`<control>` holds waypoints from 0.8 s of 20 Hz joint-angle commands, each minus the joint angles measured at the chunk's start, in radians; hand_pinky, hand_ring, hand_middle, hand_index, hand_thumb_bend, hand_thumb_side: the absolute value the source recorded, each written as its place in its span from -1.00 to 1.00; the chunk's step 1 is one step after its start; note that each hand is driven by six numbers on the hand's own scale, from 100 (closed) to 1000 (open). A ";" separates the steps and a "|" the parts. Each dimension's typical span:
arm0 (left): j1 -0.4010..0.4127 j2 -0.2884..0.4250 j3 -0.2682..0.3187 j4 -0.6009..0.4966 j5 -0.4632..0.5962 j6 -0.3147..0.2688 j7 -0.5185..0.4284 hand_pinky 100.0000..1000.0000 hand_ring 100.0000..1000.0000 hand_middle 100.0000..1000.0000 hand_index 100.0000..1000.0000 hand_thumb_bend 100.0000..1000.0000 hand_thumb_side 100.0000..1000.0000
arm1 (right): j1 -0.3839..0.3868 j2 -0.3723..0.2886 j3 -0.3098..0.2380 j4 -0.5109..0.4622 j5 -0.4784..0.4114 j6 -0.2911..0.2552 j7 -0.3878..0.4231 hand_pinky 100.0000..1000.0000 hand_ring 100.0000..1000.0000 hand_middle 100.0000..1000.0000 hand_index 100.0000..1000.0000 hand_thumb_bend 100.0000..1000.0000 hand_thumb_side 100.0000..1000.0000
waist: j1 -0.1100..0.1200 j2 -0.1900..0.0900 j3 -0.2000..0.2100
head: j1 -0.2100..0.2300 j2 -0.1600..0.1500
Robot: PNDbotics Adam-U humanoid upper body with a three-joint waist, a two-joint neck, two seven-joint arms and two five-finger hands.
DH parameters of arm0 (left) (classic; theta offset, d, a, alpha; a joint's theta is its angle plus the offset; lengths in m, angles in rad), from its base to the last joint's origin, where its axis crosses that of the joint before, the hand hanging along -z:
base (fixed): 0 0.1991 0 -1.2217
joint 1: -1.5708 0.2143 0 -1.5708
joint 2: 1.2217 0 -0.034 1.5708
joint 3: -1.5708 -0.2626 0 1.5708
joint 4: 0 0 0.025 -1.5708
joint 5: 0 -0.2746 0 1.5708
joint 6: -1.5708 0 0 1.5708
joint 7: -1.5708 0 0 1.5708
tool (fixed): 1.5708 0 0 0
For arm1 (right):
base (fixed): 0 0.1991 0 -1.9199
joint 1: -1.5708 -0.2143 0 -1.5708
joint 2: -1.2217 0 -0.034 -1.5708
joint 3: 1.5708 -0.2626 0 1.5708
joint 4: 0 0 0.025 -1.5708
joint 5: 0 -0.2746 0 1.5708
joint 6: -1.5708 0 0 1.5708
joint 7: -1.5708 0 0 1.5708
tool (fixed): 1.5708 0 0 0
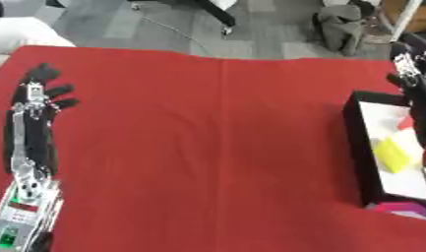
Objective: Pick up the objects with one hand, pass them to the other hand, and then place them into the box on the other side of the table.
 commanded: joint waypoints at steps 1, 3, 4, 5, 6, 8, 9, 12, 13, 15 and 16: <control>-0.009 0.010 0.006 -0.020 -0.004 0.002 -0.001 0.21 0.28 0.44 0.68 -0.91 0.71 | -0.012 -0.014 -0.007 -0.023 -0.002 -0.001 -0.004 0.87 1.00 0.84 1.00 -1.00 0.26 | 0.003 -0.012 -0.001 | 0.000 -0.015; -0.009 0.011 0.006 -0.020 -0.004 0.003 0.000 0.20 0.28 0.44 0.68 -0.91 0.71 | -0.012 -0.014 -0.007 -0.023 -0.002 -0.001 -0.004 0.87 1.00 0.83 1.00 -1.00 0.26 | 0.004 -0.012 -0.001 | 0.000 -0.015; -0.008 0.011 0.006 -0.020 -0.004 0.003 0.000 0.20 0.28 0.44 0.67 -0.91 0.71 | -0.012 -0.014 -0.008 -0.023 -0.002 -0.001 -0.004 0.87 1.00 0.84 1.00 -1.00 0.26 | 0.004 -0.012 -0.002 | -0.001 -0.016; -0.008 0.011 0.005 -0.020 -0.005 0.003 -0.001 0.20 0.28 0.44 0.67 -0.91 0.71 | -0.012 -0.014 -0.008 -0.023 -0.002 -0.001 -0.004 0.87 1.00 0.84 1.00 -1.00 0.26 | 0.004 -0.012 -0.002 | -0.001 -0.016; -0.008 0.011 0.005 -0.020 -0.005 0.004 -0.001 0.20 0.27 0.44 0.68 -0.91 0.71 | -0.012 -0.014 -0.008 -0.023 -0.002 -0.001 -0.004 0.87 1.00 0.83 1.00 -1.00 0.26 | 0.004 -0.012 -0.002 | -0.002 -0.016; -0.008 0.011 0.006 -0.020 -0.005 0.004 -0.001 0.20 0.26 0.43 0.68 -0.91 0.71 | -0.012 -0.014 -0.008 -0.023 -0.002 -0.001 -0.004 0.87 1.00 0.83 1.00 -1.00 0.26 | 0.004 -0.012 -0.002 | -0.003 -0.015; -0.008 0.011 0.006 -0.020 -0.005 0.004 0.000 0.20 0.25 0.42 0.68 -0.91 0.71 | -0.012 -0.014 -0.008 -0.023 -0.002 -0.001 -0.004 0.87 1.00 0.83 1.00 -1.00 0.26 | 0.004 -0.011 -0.002 | -0.002 -0.015; -0.008 0.011 0.005 -0.020 -0.004 0.006 -0.003 0.20 0.23 0.40 0.69 -0.91 0.71 | -0.012 -0.014 -0.008 -0.023 -0.002 -0.001 -0.004 0.87 1.00 0.83 1.00 -1.00 0.26 | 0.004 -0.011 -0.002 | -0.003 -0.015; -0.008 0.011 0.005 -0.019 -0.004 0.006 -0.003 0.20 0.23 0.40 0.69 -0.91 0.71 | -0.013 -0.014 -0.008 -0.023 -0.002 -0.001 -0.003 0.87 1.00 0.83 1.00 -1.00 0.26 | 0.004 -0.011 -0.002 | -0.004 -0.016; -0.008 0.011 0.006 -0.020 -0.003 0.006 -0.004 0.20 0.38 0.40 0.70 -0.91 0.71 | -0.013 -0.014 -0.008 -0.023 -0.002 -0.001 -0.004 0.87 1.00 0.83 1.00 -1.00 0.26 | 0.004 -0.012 -0.002 | -0.004 -0.018; -0.008 0.011 0.006 -0.020 -0.003 0.006 -0.005 0.20 0.39 0.40 0.70 -0.91 0.71 | -0.013 -0.014 -0.008 -0.023 -0.002 -0.001 -0.004 0.87 1.00 0.83 1.00 -1.00 0.26 | 0.004 -0.012 -0.002 | -0.005 -0.019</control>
